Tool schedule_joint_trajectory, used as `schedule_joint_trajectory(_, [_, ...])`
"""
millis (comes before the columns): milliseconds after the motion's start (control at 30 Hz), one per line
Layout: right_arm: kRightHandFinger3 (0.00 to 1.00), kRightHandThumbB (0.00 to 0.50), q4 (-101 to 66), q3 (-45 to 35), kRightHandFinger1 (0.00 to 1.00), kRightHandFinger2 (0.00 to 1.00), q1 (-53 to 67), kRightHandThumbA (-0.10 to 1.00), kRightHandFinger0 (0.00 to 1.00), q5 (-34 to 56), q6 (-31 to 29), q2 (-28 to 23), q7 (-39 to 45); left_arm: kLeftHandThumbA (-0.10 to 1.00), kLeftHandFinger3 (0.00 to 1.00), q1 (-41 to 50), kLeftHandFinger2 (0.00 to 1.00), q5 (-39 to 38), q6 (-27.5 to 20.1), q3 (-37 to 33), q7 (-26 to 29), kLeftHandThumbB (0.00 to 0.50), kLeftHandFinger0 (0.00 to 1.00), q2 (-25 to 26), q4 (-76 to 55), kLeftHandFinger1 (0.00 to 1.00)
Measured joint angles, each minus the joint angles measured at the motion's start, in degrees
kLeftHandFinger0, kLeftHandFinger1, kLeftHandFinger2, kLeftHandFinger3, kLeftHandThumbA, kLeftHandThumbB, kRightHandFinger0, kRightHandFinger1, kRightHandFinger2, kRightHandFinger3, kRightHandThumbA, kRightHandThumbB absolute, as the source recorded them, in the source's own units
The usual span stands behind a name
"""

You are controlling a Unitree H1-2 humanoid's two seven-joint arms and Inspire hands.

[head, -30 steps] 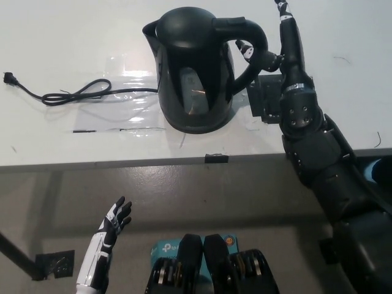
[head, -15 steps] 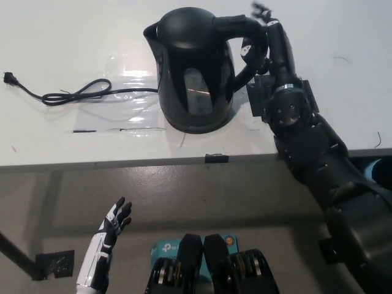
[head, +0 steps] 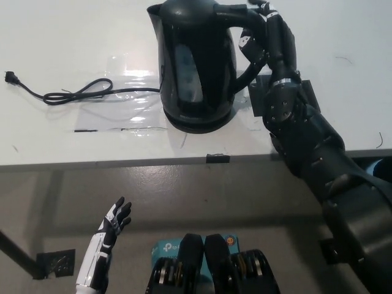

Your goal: Use the right hand to grab the handle of the kettle from the base and place it on the right side

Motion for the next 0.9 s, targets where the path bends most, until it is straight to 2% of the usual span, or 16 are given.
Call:
schedule_joint_trajectory(33, [0.44, 0.122, 0.0, -1.1, 0.16, 0.50, 0.0, -0.10, 0.00, 0.5, -0.1, 0.1, 0.0, 1.00, 1.00, 0.0, 1.00, 0.0, 0.0, 0.0, 0.0, 0.500, 1.00, 0.0, 0.0, 1.00])
schedule_joint_trajectory(67, [0.41, 0.113, -0.1, -1.9, 0.12, 0.48, 0.0, -0.10, 0.00, 0.9, -0.3, 0.2, 0.0, 1.00, 1.00, 0.0, 1.00, 0.0, 0.0, 0.0, 0.0, 0.500, 1.00, 0.0, 0.0, 1.00])
schedule_joint_trajectory(100, [0.29, 0.098, -0.2, -3.9, 0.03, 0.38, -0.1, -0.08, 0.00, 2.0, -0.7, 0.6, 0.0, 1.00, 1.00, 0.0, 1.00, -0.1, 0.0, 0.0, 0.0, 0.500, 1.00, 0.0, 0.0, 1.00])
schedule_joint_trajectory(133, [0.22, 0.076, -0.4, -5.7, 0.00, 0.33, -0.3, -0.07, 0.00, 3.0, -1.0, 0.9, 0.1, 1.00, 1.00, 0.0, 1.00, -0.1, 0.0, 0.0, 0.0, 0.500, 1.00, 0.0, 0.0, 1.00])
schedule_joint_trajectory(167, [0.22, 0.088, -0.6, -6.5, 0.00, 0.33, -0.3, -0.10, 0.00, 3.5, -1.1, 1.0, 0.1, 1.00, 1.00, 0.0, 1.00, -0.1, 0.0, 0.0, 0.0, 0.500, 1.00, 0.0, 0.0, 1.00])
schedule_joint_trajectory(233, [0.30, 0.070, -1.5, -10.1, 0.00, 0.36, -0.7, -0.09, 0.00, 5.6, -1.5, 1.4, 0.1, 1.00, 1.00, 0.0, 1.00, -0.1, 0.0, 0.0, 0.0, 0.500, 1.00, 0.0, 0.0, 1.00])
schedule_joint_trajectory(267, [0.38, 0.032, -1.9, -11.2, 0.00, 0.38, -0.8, -0.07, 0.00, 6.3, -1.8, 1.6, 0.0, 1.00, 1.00, 0.0, 1.00, -0.1, 0.0, 0.0, 0.0, 0.500, 1.00, 0.0, 0.0, 1.00])
schedule_joint_trajectory(333, [0.55, 0.004, -2.6, -13.1, 0.00, 0.43, -0.8, -0.07, 0.00, 7.4, -2.0, 1.7, -0.2, 1.00, 1.00, 0.0, 1.00, -0.1, 0.0, 0.0, 0.0, 0.500, 1.00, 0.0, 0.0, 1.00])
schedule_joint_trajectory(433, [0.65, 0.000, -4.5, -14.9, 0.04, 0.50, -0.8, -0.08, 0.00, 8.7, -2.2, 1.6, -0.9, 1.00, 1.00, 0.0, 1.00, -0.1, 0.0, 0.0, 0.0, 0.500, 1.00, 0.1, 0.0, 1.00])
schedule_joint_trajectory(467, [0.71, 0.011, -5.3, -15.1, 0.09, 0.55, -0.8, -0.08, 0.00, 8.8, -2.3, 1.5, -1.3, 1.00, 1.00, 0.0, 1.00, -0.1, 0.0, 0.0, 0.0, 0.500, 1.00, 0.1, 0.0, 1.00])
schedule_joint_trajectory(733, [0.72, 0.002, -9.7, -15.6, 0.13, 0.56, -0.8, -0.10, 0.00, 9.5, -2.8, -0.3, -3.0, 1.00, 1.00, 0.0, 1.00, -0.1, 0.0, 0.0, 0.0, 0.500, 1.00, 0.1, 0.2, 1.00])
schedule_joint_trajectory(833, [0.67, 0.000, -10.0, -15.5, 0.09, 0.48, -0.7, -0.10, 0.00, 9.5, -2.9, -1.4, -3.3, 1.00, 1.00, 0.0, 1.00, -0.1, 0.0, 0.0, 0.0, 0.500, 1.00, 0.1, 0.2, 1.00])
schedule_joint_trajectory(867, [0.62, 0.000, -9.9, -15.3, 0.07, 0.39, -0.6, -0.10, 0.13, 9.4, -2.9, -1.9, -3.5, 1.00, 1.00, 0.0, 1.00, -0.1, 0.0, 0.0, 0.0, 0.500, 1.00, 0.1, 0.2, 1.00])
schedule_joint_trajectory(900, [0.50, 0.025, -9.6, -14.7, 0.01, 0.27, -0.5, -0.09, 0.19, 9.2, -2.9, -2.7, -3.9, 1.00, 1.00, 0.0, 1.00, -0.1, 0.0, 0.0, 0.0, 0.500, 1.00, 0.1, 0.2, 1.00])
